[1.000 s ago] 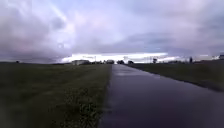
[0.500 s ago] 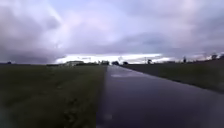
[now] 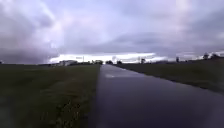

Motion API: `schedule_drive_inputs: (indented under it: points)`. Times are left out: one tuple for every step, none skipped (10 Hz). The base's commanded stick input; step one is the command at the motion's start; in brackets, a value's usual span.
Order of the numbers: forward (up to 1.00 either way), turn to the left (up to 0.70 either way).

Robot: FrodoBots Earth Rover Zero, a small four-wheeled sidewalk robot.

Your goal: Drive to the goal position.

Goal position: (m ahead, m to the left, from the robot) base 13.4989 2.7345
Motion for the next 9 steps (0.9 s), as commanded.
schedule_drive_inputs:
  points:
    - [0.70, 0.00]
    - [0.70, 0.00]
    - [0.70, 0.00]
    - [0.70, 0.00]
    - [0.70, 0.00]
    - [0.70, 0.00]
    - [0.70, 0.00]
    - [0.70, 0.00]
    - [0.70, 0.00]
